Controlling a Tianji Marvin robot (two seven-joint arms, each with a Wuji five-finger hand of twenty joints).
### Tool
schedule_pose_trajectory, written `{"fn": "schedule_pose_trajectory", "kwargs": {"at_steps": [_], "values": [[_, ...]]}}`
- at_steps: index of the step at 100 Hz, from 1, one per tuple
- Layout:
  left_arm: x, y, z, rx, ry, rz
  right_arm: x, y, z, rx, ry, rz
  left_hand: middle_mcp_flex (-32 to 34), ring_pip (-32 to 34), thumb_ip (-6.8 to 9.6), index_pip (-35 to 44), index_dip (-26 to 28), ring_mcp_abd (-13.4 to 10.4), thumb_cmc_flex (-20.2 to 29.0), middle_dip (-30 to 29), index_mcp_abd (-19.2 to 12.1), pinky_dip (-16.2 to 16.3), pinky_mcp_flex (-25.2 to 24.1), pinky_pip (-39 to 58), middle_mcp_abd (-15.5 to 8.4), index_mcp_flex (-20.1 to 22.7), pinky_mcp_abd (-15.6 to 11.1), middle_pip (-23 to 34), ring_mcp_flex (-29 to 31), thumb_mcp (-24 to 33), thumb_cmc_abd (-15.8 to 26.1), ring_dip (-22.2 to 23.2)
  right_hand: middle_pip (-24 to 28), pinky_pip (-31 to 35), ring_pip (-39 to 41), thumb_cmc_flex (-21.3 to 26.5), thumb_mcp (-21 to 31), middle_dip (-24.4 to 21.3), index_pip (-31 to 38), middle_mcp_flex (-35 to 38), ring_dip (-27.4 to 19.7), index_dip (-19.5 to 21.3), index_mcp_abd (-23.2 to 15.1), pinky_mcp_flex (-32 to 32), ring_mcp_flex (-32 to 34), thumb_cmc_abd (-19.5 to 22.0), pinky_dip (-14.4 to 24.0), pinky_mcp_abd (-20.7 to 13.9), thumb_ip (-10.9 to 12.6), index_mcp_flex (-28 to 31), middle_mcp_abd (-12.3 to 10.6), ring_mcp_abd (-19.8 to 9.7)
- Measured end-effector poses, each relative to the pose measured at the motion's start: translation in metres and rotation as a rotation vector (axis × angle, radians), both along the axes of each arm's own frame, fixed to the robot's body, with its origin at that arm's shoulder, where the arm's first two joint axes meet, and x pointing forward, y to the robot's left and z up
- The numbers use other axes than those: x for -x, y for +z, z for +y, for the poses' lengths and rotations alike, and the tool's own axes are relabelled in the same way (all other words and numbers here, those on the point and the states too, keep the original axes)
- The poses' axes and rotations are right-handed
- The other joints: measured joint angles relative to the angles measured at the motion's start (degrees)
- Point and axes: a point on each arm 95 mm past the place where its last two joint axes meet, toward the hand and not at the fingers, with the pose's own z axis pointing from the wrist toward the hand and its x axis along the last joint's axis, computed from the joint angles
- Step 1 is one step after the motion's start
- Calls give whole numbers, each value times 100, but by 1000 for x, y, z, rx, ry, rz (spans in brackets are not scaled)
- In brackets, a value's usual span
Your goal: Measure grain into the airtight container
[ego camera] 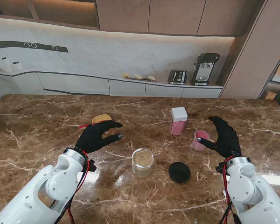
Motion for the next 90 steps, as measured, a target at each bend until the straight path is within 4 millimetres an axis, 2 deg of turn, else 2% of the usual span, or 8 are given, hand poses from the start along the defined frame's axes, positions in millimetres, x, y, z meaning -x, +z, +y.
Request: {"fn": "schedule_pose_trajectory", "kwargs": {"at_steps": [5, 14, 28, 34, 44, 56, 61, 90], "values": [[-1, 0, -1, 7, 0, 2, -2, 11, 2, 29, 31, 5, -2, -55, 57, -181, -173, -88, 1, -84, 84, -68, 3, 1, -17, -181, -59, -4, -130, 0, -4, -101, 81, 314, 99, 174, -22, -1, 0, 60, 23, 2, 0, -4, 159, -5, 302, 67, 0, 10, 47, 80], [-1, -1, -2, 12, -1, 6, -8, 30, 7, 97, 87, 1, -152, -122, 124, -511, -529, -227, 138, -236, 121, -310, 3, 1, -93, -422, -243, -75, -83, 7, -198, -302, 221, 575, 252, 450, -66, -1, 3, 225, 35, 5, -4, 316, 491, -162, 442, 222, 14, 199, 107, 251], [-3, -2, -4, 63, -10, 49, -26, 54, 13, 155, 141, -15, -559, -262, 124, -514, -740, -412, 228, -390, 124, -1013, -215, -530, -156, -654, -1036, -90, -545, 153, -588, -480, 357, 714, 410, 853, -201, -3, 5, 235, 40, 6, 65, 756, 671, -489, 445, 494, 14, 250, 258, 459], [-4, -4, -4, 109, -13, 81, -36, 64, 18, 192, 170, -4, -674, -266, 127, -514, -743, -428, 384, -424, 126, -1152, -280, -658, -157, -654, -1229, -93, -712, 303, -793, -526, 432, 843, 450, 960, -274, -59, 5, 234, 40, -4, 89, 954, 671, -566, 378, 582, 14, 251, 266, 547], [-6, -6, -4, 118, -18, 100, -52, 80, 28, 289, 215, 13, -828, -268, 127, -444, -743, -500, 386, -464, 264, -1286, -350, -795, -158, -653, -1315, -63, -783, 489, -1194, -564, 471, 934, 490, 984, -297, -69, 5, 235, 41, -57, 152, 1165, 796, -626, 307, 681, 14, 252, 317, 684], [-9, -12, -3, 141, -20, 118, -70, 94, 44, 349, 249, 58, -890, -268, 114, -256, -741, -510, 252, -534, 408, -1296, -347, -795, -158, -649, -1444, -52, -783, 1661, -1903, -591, 500, 1078, 526, 1261, -321, -137, 5, 235, 3, -80, 222, 1336, 852, -687, 57, 848, 14, 252, 388, 851], [-10, -14, -3, 156, -20, 126, -76, 99, 51, 371, 265, 74, -944, -268, 35, -227, -740, -510, 252, -534, 422, -1296, -329, -795, -158, -649, -1449, -14, -783, 1757, -2096, -591, 536, 1306, 575, 1312, -373, -195, 5, 234, -29, -136, 242, 1411, 908, -687, -175, 916, 14, 252, 450, 932], [-11, -17, -3, 184, -28, 143, -112, 113, 82, 520, 352, 230, -1187, -268, -112, -217, -730, -510, 281, -535, 426, -1296, -115, -741, -149, -876, -1460, 55, -839, 2080, -2732, -591, 457, 1656, 588, 1312, -446, -274, -236, 81, -69, -253, 293, 1744, 910, -688, -395, 1142, 14, 62, 545, 1125]]}}
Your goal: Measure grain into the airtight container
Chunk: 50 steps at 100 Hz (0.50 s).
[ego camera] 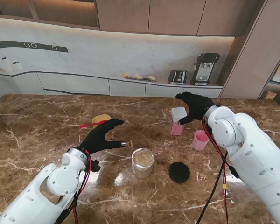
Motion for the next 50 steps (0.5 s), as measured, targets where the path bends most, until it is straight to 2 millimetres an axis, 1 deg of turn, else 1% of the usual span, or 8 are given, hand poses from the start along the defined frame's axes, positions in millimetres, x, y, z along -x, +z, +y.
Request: {"fn": "schedule_pose_trajectory", "kwargs": {"at_steps": [5, 8, 15, 27, 30, 38, 44, 50], "values": [[0, 0, 0, 4, 0, 1, -6, 0, 3, 26, -5, 30, 0, 0, 0, -9, 0, 0, -10, -1, 0, 0, 40, 5, 0, -120, 0, 0, 0, 72, 0, 0, -87, 58, 1, 0, -2, -1, -112, -18, 0, -142, 53, 1, 0, 0, -71, 48, 0, 0, 40, 1], [0, 0, 0, 6, 1, 3, -9, -1, 4, 39, -11, 44, 0, 0, 0, -7, 0, 0, -19, -2, 0, 0, 45, 6, 0, -125, 0, 1, -164, 72, 0, 0, -93, 81, 3, 0, -3, -2, -121, -18, -1, -287, 53, 14, 0, 0, -112, 66, 0, 0, 42, 1], [0, 0, 0, 11, 2, 6, -16, -3, 7, 66, -17, 55, -67, -11, -1, -7, 0, 0, -22, -7, 0, 0, 47, 6, 3, -124, 5, 3, -143, 72, 2, 0, -155, 157, 10, 0, -55, -2, -131, -23, -1, -536, 56, 15, 0, 0, -218, 128, 0, 0, 45, 3], [1, 0, -1, 13, 2, 6, -25, -10, 12, 119, -13, 78, -67, -11, -1, -16, -4, 0, -24, -8, -9, 0, 47, 6, 3, -124, 21, 5, -143, 40, 6, 0, -156, 364, 168, -7, -59, 133, -134, -24, -2, -629, 125, 275, 259, 22, -222, 141, 0, 0, 49, 15], [1, 0, -1, 13, 2, 6, -27, -12, 14, 135, -9, 85, -67, -11, -1, -29, -5, 0, -24, -9, -9, 0, 48, 6, 3, -124, 26, 5, -143, -133, 10, 0, -33, 493, 220, -10, -60, 235, -134, -24, -2, -620, 128, 347, 337, 23, -233, 141, 0, 0, 50, 15], [1, 0, 0, 11, 3, 4, -32, -19, 19, 181, -1, 98, -67, -11, -1, -78, -7, 0, -24, -8, -11, 0, 48, 6, 3, -124, 30, 5, -143, -260, 132, 0, 299, 794, 407, -20, -88, 506, -36, -24, 161, -95, 199, 613, 559, 56, -367, 136, 0, 0, 50, 8], [0, 0, 0, 7, 3, 2, -36, -24, 21, 207, -11, 109, -67, -11, -1, -78, -7, 0, -24, -8, -11, 0, 48, 6, 3, -124, 31, 5, -143, -266, 133, 0, 591, 1036, 622, -21, -117, 721, 265, -13, 377, 419, 234, 845, 763, 58, -432, 115, 0, -110, 47, -1], [0, 0, 0, 5, 4, 2, -39, -29, 21, 212, -31, 124, -67, -11, -1, -78, -7, 0, -25, -9, -12, 0, 48, 6, 3, -124, 33, 5, -143, -324, 198, 0, 879, 1266, 905, -21, -126, 912, 449, 78, 549, 743, 286, 1057, 1075, 58, -487, 67, 0, -195, 44, -4]]}}
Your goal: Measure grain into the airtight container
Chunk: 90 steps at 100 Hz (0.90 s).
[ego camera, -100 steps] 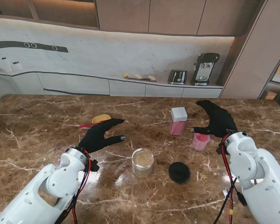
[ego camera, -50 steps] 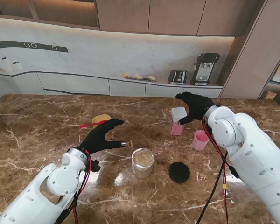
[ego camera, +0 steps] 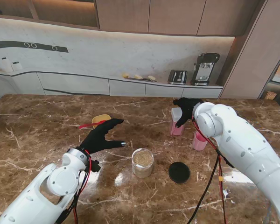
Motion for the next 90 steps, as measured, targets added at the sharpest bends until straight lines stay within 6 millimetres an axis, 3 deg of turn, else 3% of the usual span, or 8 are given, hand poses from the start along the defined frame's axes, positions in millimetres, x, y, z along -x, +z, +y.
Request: {"fn": "schedule_pose_trajectory", "kwargs": {"at_steps": [17, 37, 42, 47, 53, 58, 70, 90], "values": [[1, -1, 1, -6, 2, 4, -6, -14, 3, 1, -7, 19, 0, 0, 0, 0, 0, 0, -2, -1, -1, 0, 1, 0, 0, 0, 41, 0, 0, -58, 60, 0, 873, 607, 692, 15, -77, 494, 768, 437, 498, 434, -54, 616, 688, 0, -178, -184, 0, 45, -175, -188], [2, -4, 2, -14, 4, 9, -11, -23, 8, -23, -2, 5, 1, 0, 0, 0, 0, 0, -2, -1, -1, 0, 1, 0, 4, 0, 44, 0, 0, -286, 114, 0, 1635, 1530, 1812, 708, -144, 969, 1628, 1695, 1151, 687, -306, 1470, 1679, -231, -252, -459, 0, 1112, -409, -515], [3, -5, 2, -16, 5, 9, -13, -24, 9, -27, 2, -12, 1, 0, 0, 0, 0, 0, -2, -1, -1, 0, 1, 0, 4, 2, 44, 0, 0, -286, 210, 0, 1740, 1787, 2050, 807, -43, 1033, 1889, 2088, 1279, 759, -519, 1690, 1940, -350, -254, -521, 0, 1530, -465, -581], [3, -5, 2, -16, 5, 10, -14, -25, 9, -36, 3, -26, 1, 0, 0, 0, 0, 0, -2, 0, -1, 0, 1, 0, 5, 5, 45, 0, 0, -286, 217, 0, 1791, 2046, 2277, 948, 141, 1102, 2188, 2514, 1350, 815, -687, 1889, 2210, -593, -312, -526, -166, 1890, -490, -596], [3, -5, 2, -18, 6, 10, -15, -26, 10, -55, 0, -29, 1, 0, 0, 0, 0, 0, -2, -1, -1, 0, 1, 0, 5, 7, 45, 0, 0, -352, 221, 0, 1792, 2303, 2492, 676, 1499, 1139, 2568, 2953, 1428, 818, -945, 2126, 2490, -1660, -383, -565, -411, 2437, -494, -584], [3, -5, 2, -18, 7, 11, -16, -28, 11, -81, 0, -32, 1, 0, 0, 0, 0, 0, -2, -1, -1, 0, 16, 0, 6, 19, 45, 0, 0, -352, 222, 0, 1788, 2482, 2648, 616, 1958, 1202, 2699, 3204, 1502, 818, -1012, 2353, 2739, -2099, -385, -567, -547, 2669, -454, -581], [2, -5, 3, -22, 13, 7, -18, -30, 11, -136, -8, -46, 2, 0, 0, 2, 0, 0, -2, -1, 81, 5, 78, 79, 17, 168, 46, 0, 0, -355, 222, 0, 1523, 2758, 2791, 680, 1998, 1552, 2840, 3663, 1631, 667, -1012, 2745, 3171, -2381, -393, -571, -1202, 2961, -329, -567], [2, -7, 5, -29, 21, 7, -18, -29, 11, -213, -24, -111, 2, 0, 0, 2, 0, 0, -1, 0, 134, 12, 70, 132, 29, 168, 46, 0, 0, -422, 226, 0, 1018, 3109, 3023, 878, 1712, 1689, 3312, 4247, 1638, -262, -1012, 3230, 3736, -2557, -459, -490, -1337, 3182, -254, -528]]}}
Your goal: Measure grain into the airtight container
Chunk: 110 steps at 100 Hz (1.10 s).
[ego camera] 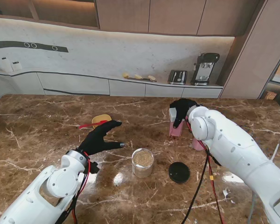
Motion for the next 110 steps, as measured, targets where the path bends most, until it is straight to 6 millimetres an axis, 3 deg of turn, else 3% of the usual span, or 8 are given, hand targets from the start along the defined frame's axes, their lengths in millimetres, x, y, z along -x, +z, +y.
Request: {"fn": "schedule_pose_trajectory", "kwargs": {"at_steps": [23, 41, 51, 56, 73, 94, 108, 110], "values": [[0, 0, 1, -7, 1, -4, 8, 17, -2, -73, -6, -81, 0, 0, 0, 0, 0, 0, 9, 0, 125, 1, -146, 0, 13, 1, 0, 0, 0, 0, 0, 0, -35, 100, 49, 3, -112, 0, 149, 196, 1, -206, 0, 130, 170, -46, 0, 49, -6, 61, 48, 4], [-4, 5, -3, -4, -12, -13, 26, 56, 8, -130, 15, -167, 0, 0, 0, 0, 0, 0, 63, 0, 230, 1, -186, -38, 26, 1, -103, 0, 0, 21, -12, 0, -35, 103, 51, 3, -130, 0, 158, 237, 4, -211, 0, 133, 172, -48, 0, 55, -54, 61, 60, 6], [-8, 10, -9, 6, -40, -7, 41, 80, 17, -175, 23, -207, 0, -47, 2, 0, -10, -7, 58, 0, 231, 1, -186, -39, 27, 1, -196, 0, -91, 388, -305, -3, -35, 104, 51, 6, -130, 1, 181, 245, 7, -273, 0, 134, 172, -48, 0, 57, -57, 61, 67, 6], [-11, 14, -12, 12, -51, -6, 48, 90, 23, -196, 30, -227, 0, -47, -127, 0, -73, -7, -4, 0, 231, 1, -186, -39, 27, 1, -197, 0, -91, 682, -430, -4, -35, 104, 51, 14, -130, 20, 183, 246, 11, -276, 0, 133, 172, -48, 0, 58, -58, 61, 73, 6], [-18, 25, -22, 48, -72, -13, 73, 114, 40, -240, 92, -289, -2, -47, -214, -4, -85, -8, -4, -1, 231, 1, -60, -8, 27, -21, -192, 0, -91, 813, -596, -4, -35, 105, 51, 16, -131, 71, 191, 246, 62, -327, 0, 134, 172, -48, 0, 60, -58, 61, 83, 7], [-20, 34, -33, 87, -76, -7, 98, 128, 58, -285, 166, -302, -293, 155, -282, -160, -219, 264, -69, -59, 143, 263, 429, 537, -32, -294, 285, 7, 506, 854, -722, 250, -35, 105, 51, 17, -131, 120, 194, 250, 67, -336, 0, 134, 172, -48, 0, 65, -58, 61, 85, 7], [-20, 37, -39, 84, -96, 0, 109, 131, 68, -298, 222, -277, -360, 238, -289, -269, -219, 377, -73, -60, 106, 383, 598, 839, -36, -527, 666, -31, 632, 858, -789, 461, -49, 106, 51, 17, -135, 121, 210, 276, 71, -338, 0, 134, 172, -48, 0, 66, -60, 61, 92, 9], [-20, 37, -39, 84, -99, 1, 111, 130, 69, -301, 229, -275, -360, 276, -347, -213, -212, 381, -74, -60, 104, 418, 633, 876, -36, -523, 730, -31, 632, 876, -823, 497, -81, 106, 51, 17, -137, 127, 210, 288, 72, -338, 0, 134, 172, -48, 0, 67, -60, 61, 93, 9]]}}
